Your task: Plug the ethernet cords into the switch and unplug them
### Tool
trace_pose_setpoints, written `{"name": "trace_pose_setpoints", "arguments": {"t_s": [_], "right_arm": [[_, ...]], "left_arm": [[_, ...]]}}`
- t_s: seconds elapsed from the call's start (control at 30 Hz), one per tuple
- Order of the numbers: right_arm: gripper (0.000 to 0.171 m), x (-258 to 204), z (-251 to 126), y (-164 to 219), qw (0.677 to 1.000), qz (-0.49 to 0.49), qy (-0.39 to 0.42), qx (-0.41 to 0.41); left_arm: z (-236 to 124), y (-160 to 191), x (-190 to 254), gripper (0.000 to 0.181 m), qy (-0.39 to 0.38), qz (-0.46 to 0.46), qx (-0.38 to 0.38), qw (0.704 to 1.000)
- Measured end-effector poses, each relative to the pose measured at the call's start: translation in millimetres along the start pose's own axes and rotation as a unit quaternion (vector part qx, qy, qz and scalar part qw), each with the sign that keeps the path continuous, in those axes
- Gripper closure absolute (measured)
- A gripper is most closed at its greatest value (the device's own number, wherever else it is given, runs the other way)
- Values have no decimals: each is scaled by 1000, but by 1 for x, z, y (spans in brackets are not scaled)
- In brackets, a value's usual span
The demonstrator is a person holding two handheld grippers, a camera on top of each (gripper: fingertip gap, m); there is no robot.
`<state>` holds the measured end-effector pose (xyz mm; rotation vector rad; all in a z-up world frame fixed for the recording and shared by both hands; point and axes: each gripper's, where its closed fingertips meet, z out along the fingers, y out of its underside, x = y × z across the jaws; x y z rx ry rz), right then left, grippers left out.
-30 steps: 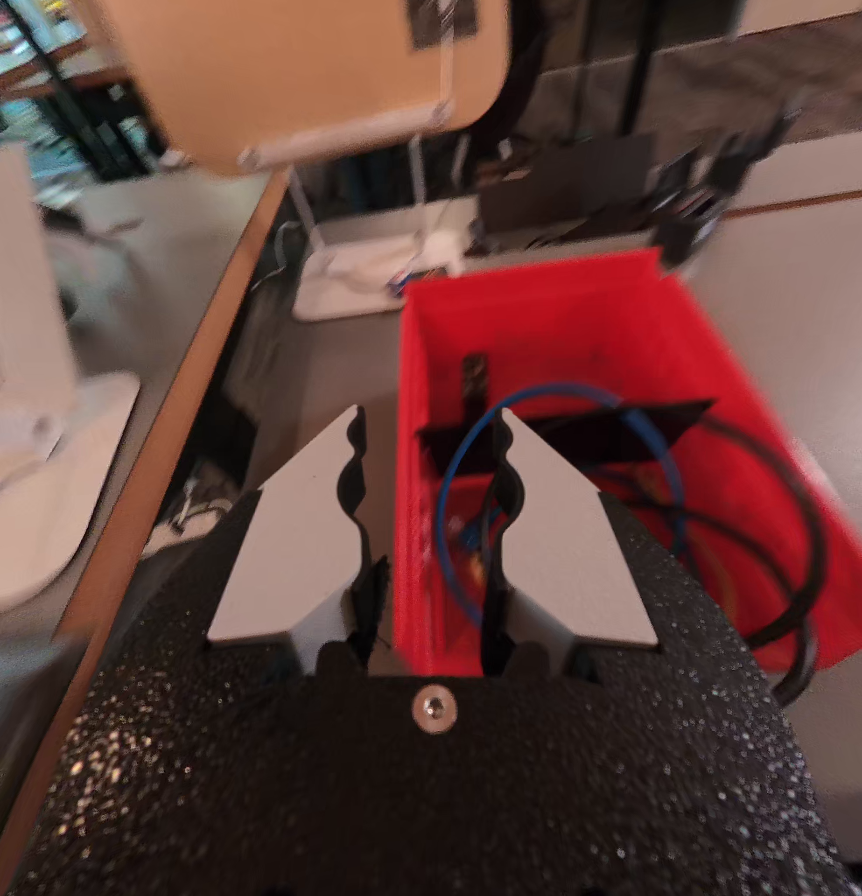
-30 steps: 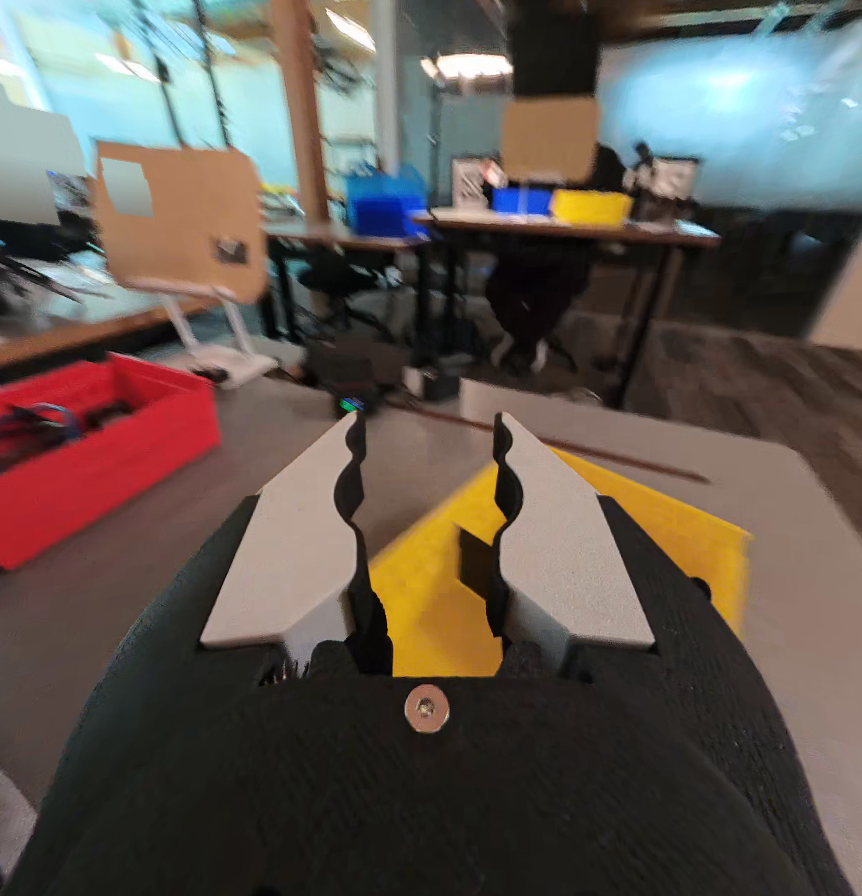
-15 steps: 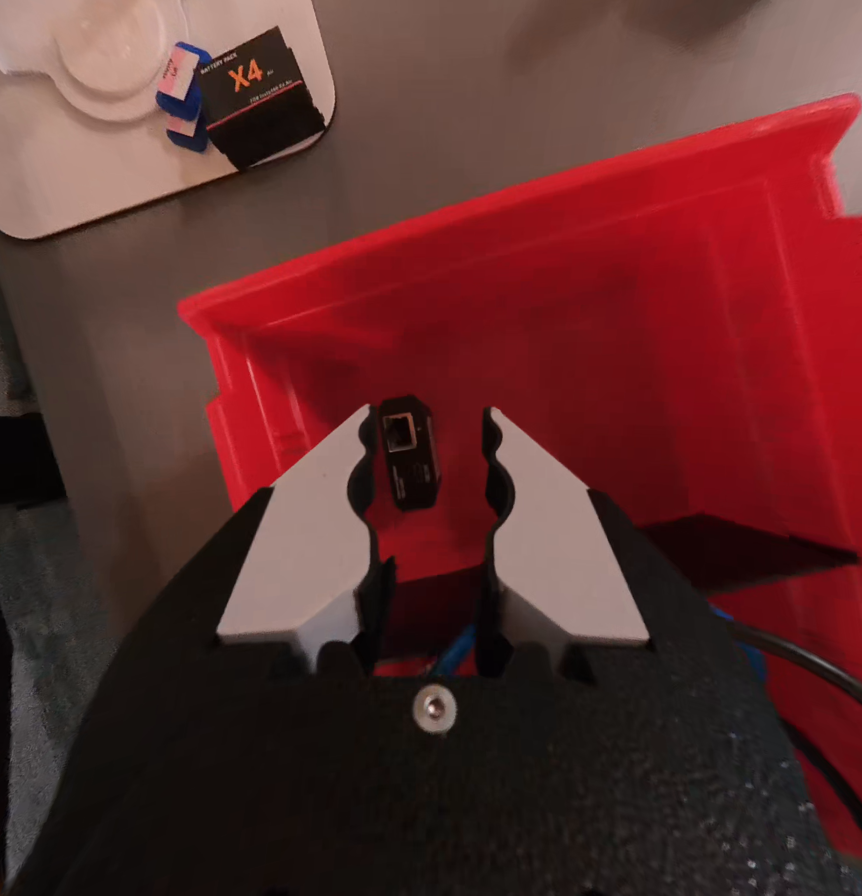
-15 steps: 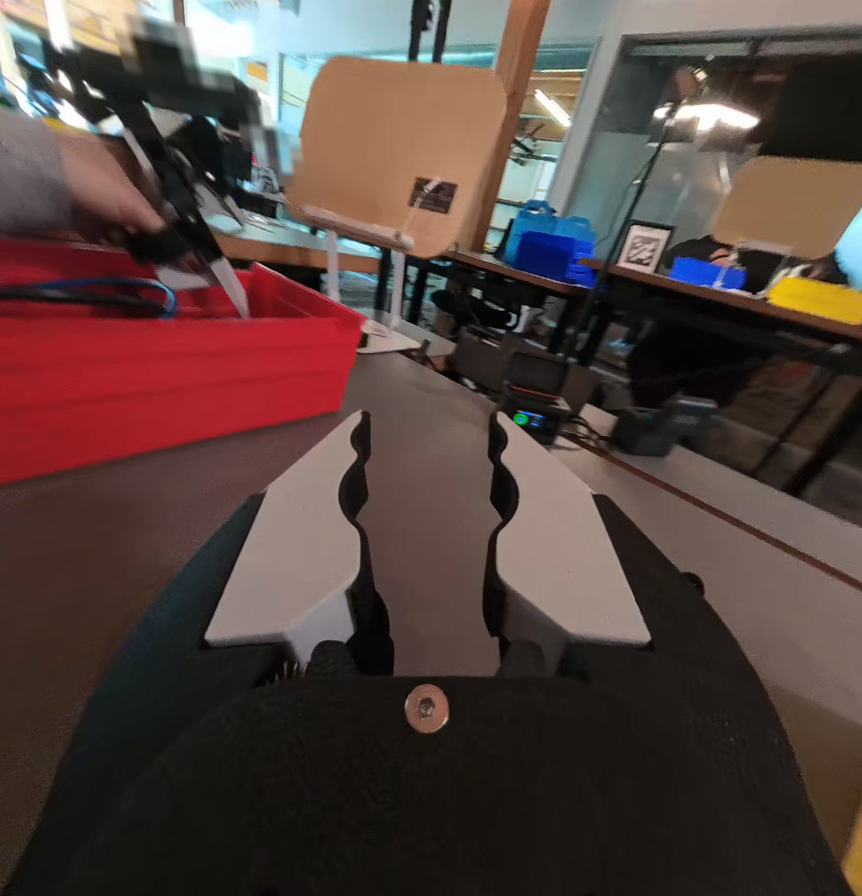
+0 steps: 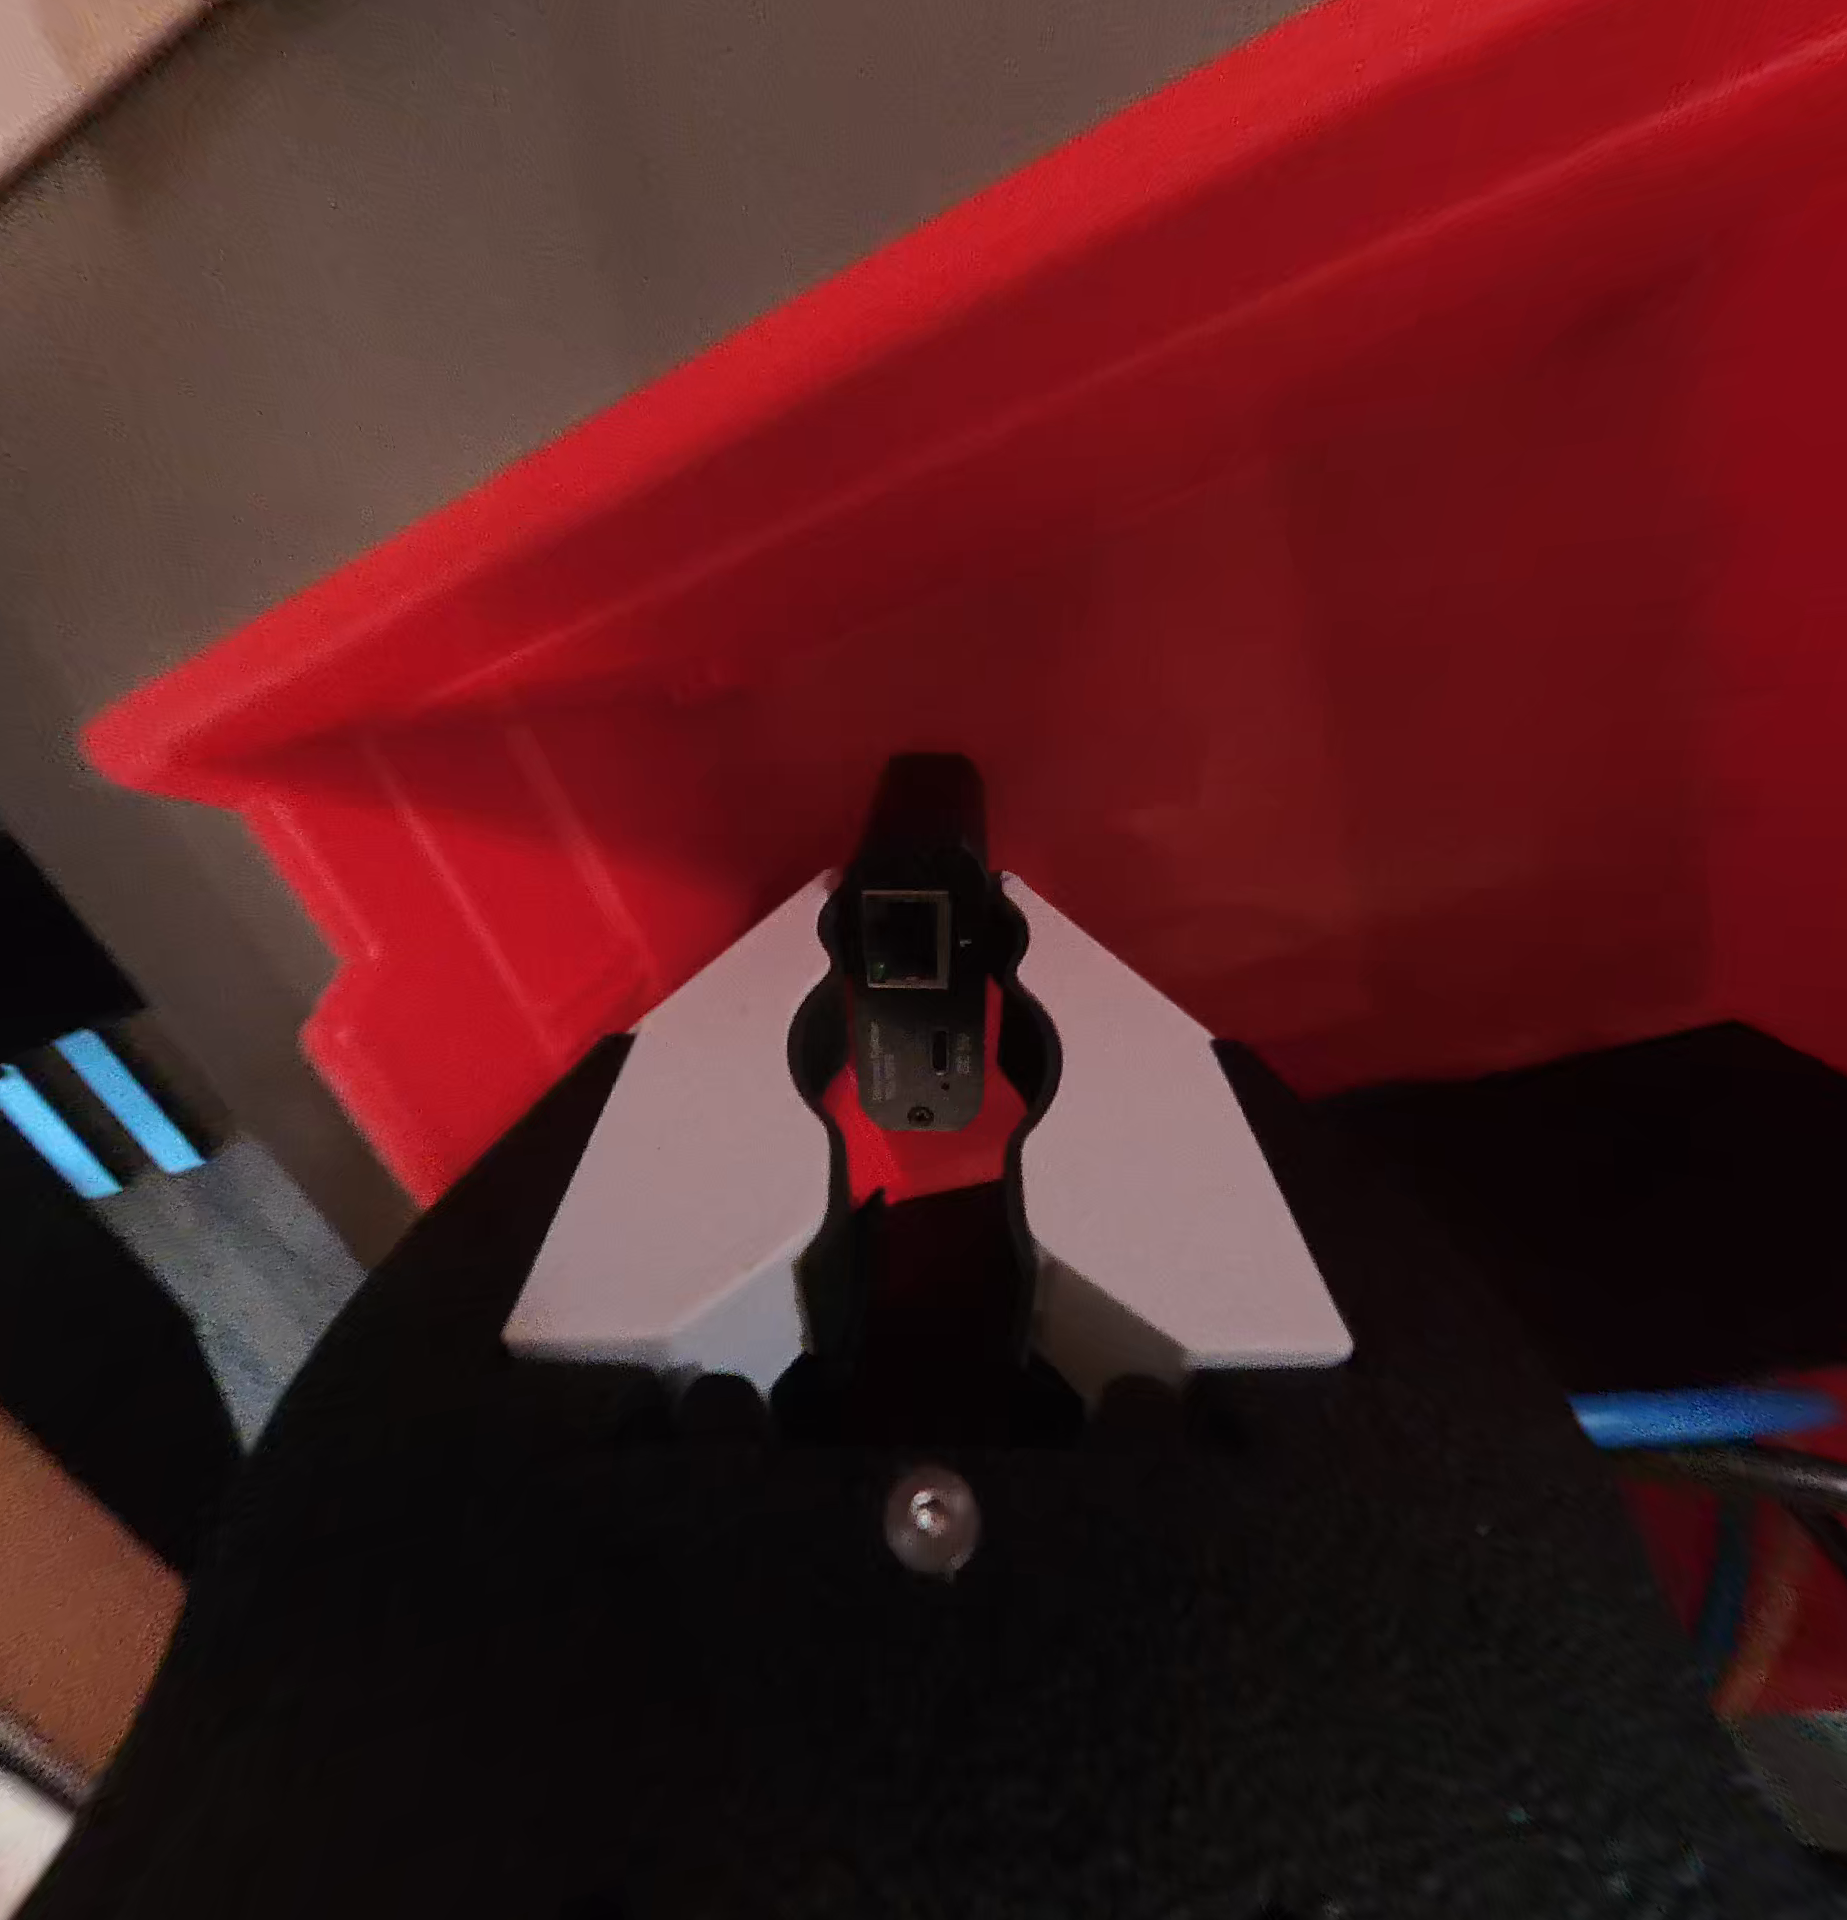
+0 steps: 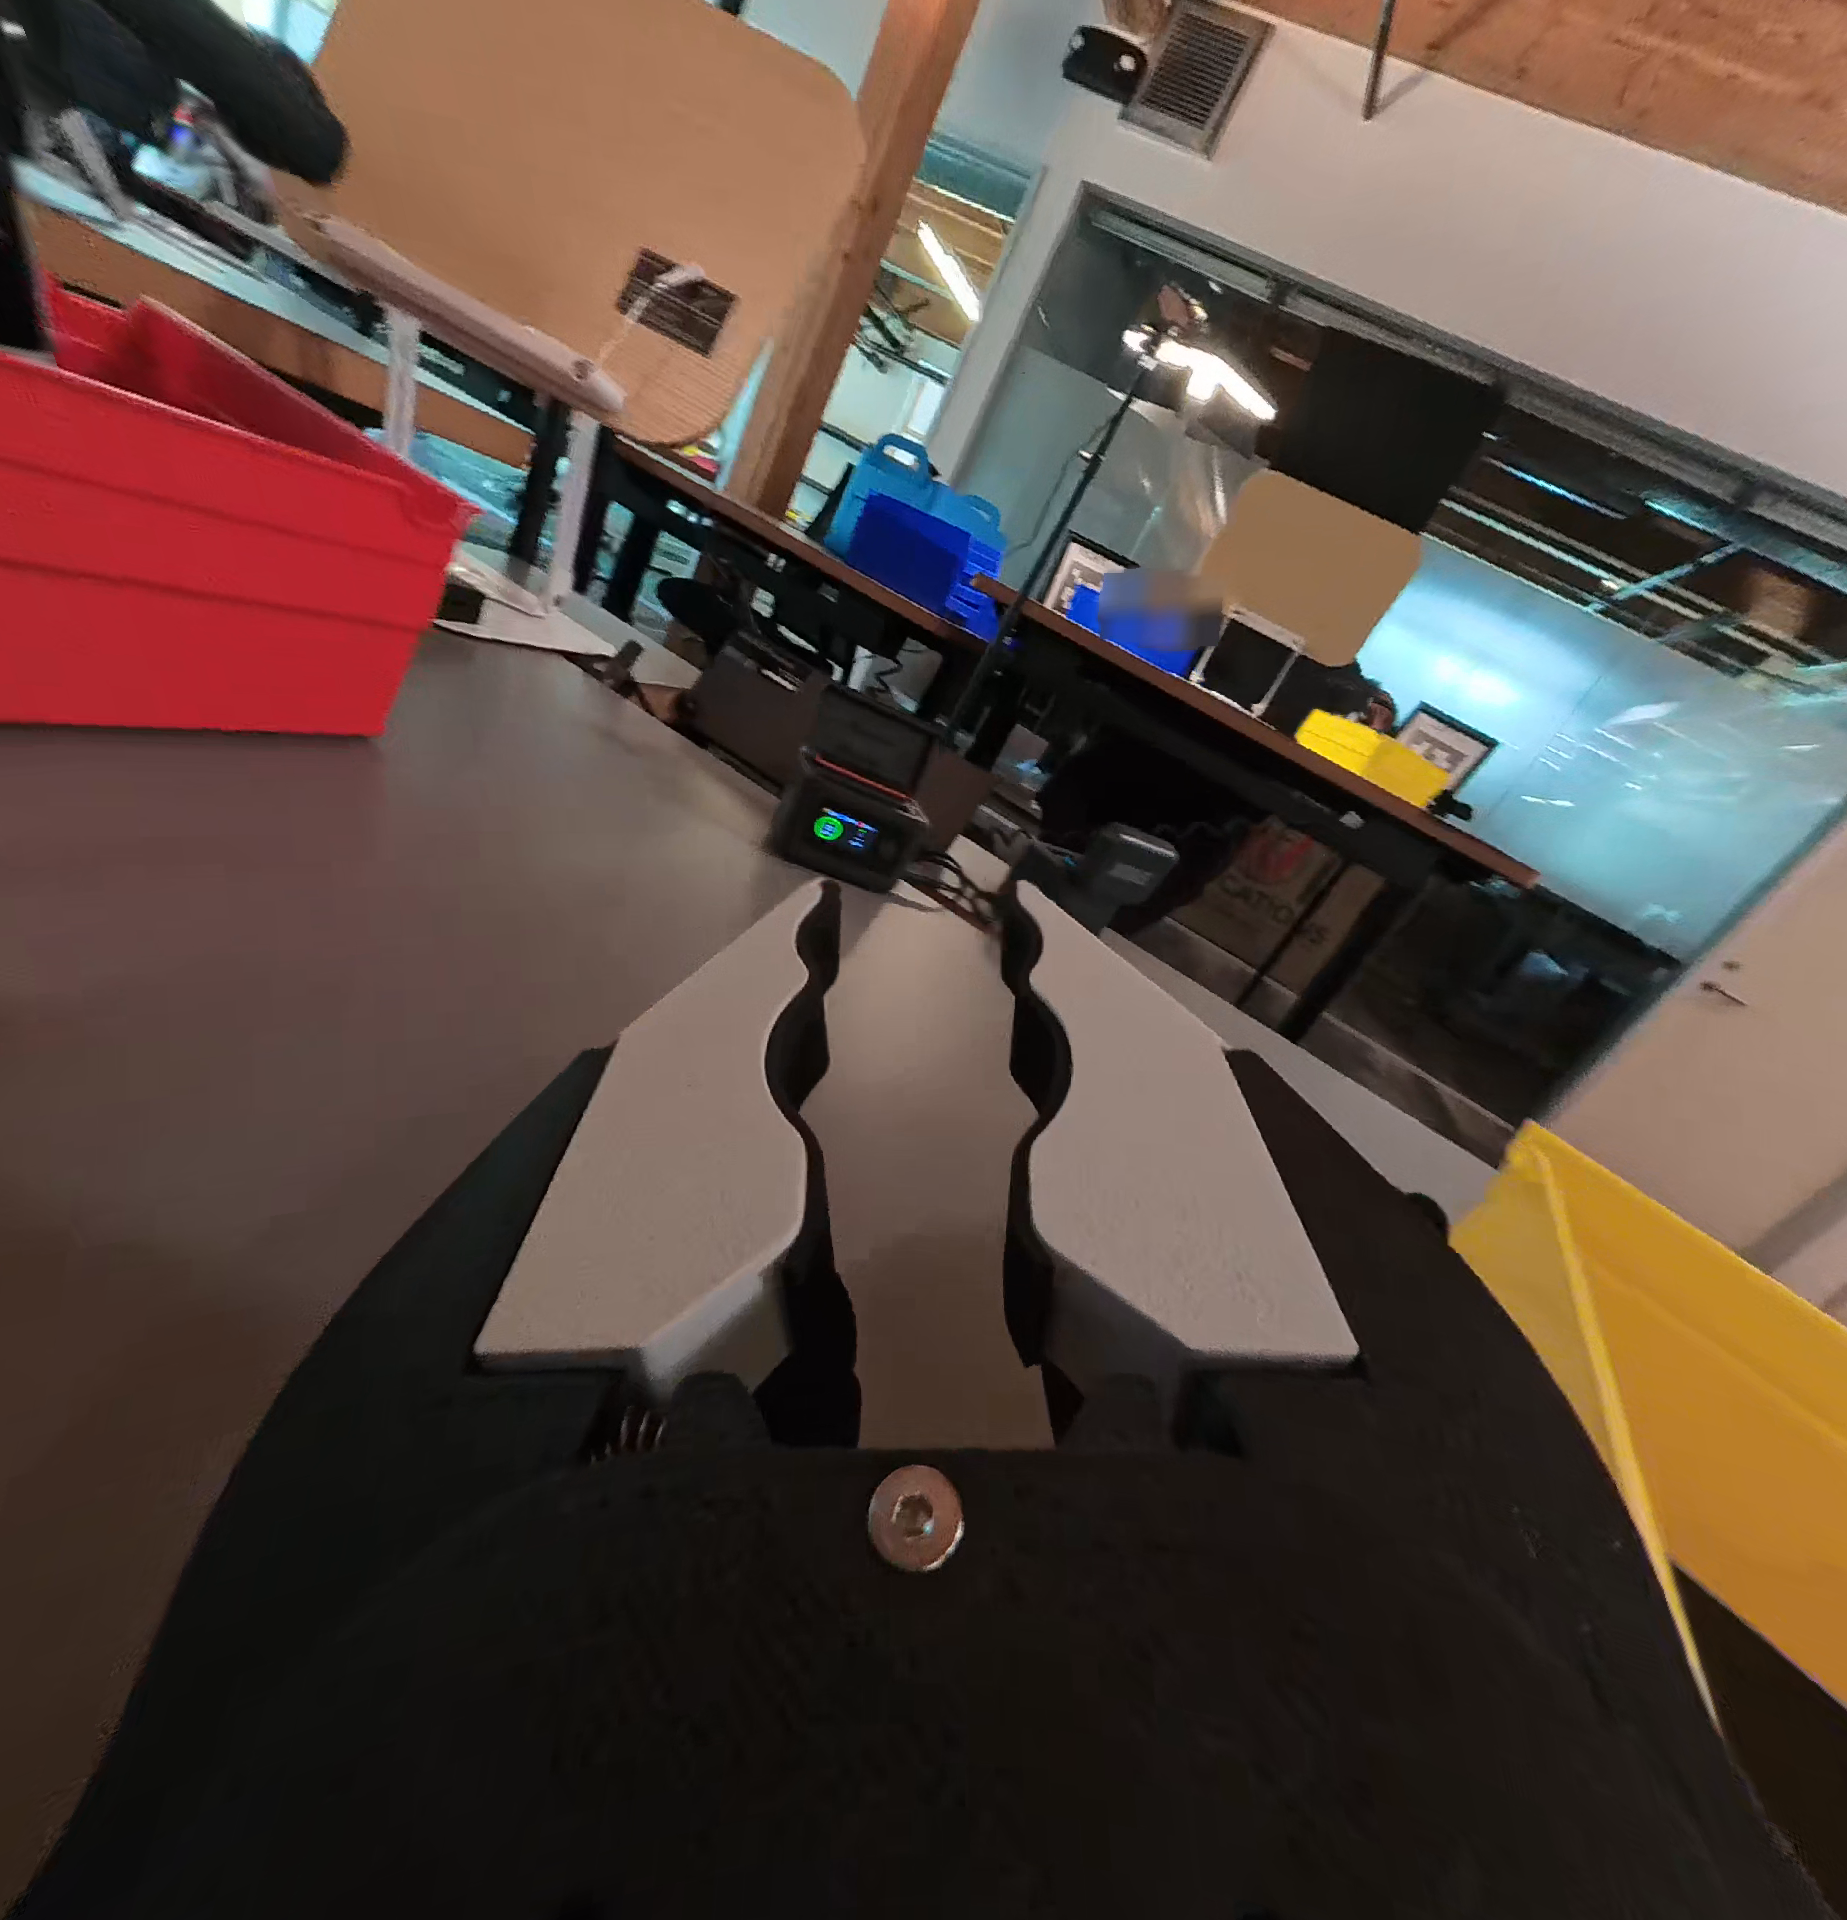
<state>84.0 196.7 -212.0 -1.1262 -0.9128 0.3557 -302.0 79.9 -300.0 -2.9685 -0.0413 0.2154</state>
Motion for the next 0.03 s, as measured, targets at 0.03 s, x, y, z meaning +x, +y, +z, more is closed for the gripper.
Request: {"name": "trace_pose_setpoints", "arguments": {"t_s": [0.03], "right_arm": [[142,7,-1,3,1000,7,9,-2]], "left_arm": [[-7,-5,-2,160,-11,7,12,1000]]}}
